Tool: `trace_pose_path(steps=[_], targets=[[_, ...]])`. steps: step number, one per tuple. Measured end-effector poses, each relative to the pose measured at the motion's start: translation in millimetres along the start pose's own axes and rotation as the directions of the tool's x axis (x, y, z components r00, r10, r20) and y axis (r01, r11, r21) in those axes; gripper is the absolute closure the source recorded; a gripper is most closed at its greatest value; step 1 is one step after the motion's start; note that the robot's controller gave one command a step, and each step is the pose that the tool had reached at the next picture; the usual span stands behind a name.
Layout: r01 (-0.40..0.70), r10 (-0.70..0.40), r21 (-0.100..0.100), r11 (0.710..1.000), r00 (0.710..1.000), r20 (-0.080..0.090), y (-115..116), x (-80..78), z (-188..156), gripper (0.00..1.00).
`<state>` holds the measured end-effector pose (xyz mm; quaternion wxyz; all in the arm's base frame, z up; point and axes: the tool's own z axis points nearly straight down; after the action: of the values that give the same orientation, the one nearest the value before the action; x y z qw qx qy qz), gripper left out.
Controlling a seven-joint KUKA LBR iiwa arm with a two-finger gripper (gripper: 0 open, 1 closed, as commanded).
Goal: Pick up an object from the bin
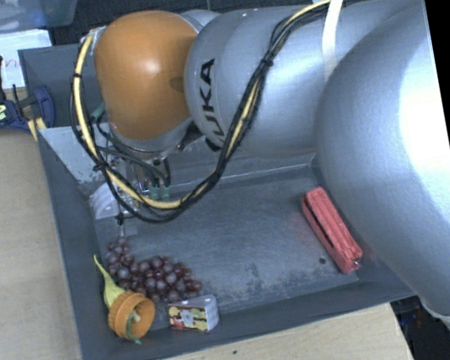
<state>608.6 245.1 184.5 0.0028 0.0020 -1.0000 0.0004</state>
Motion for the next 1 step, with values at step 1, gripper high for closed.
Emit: trace_pose_path(steps=[1], targets=[[-0.004,0.004,-0.002,1.0,1.0,0.008,-1.5,-1.9,-5.7,0.0]])
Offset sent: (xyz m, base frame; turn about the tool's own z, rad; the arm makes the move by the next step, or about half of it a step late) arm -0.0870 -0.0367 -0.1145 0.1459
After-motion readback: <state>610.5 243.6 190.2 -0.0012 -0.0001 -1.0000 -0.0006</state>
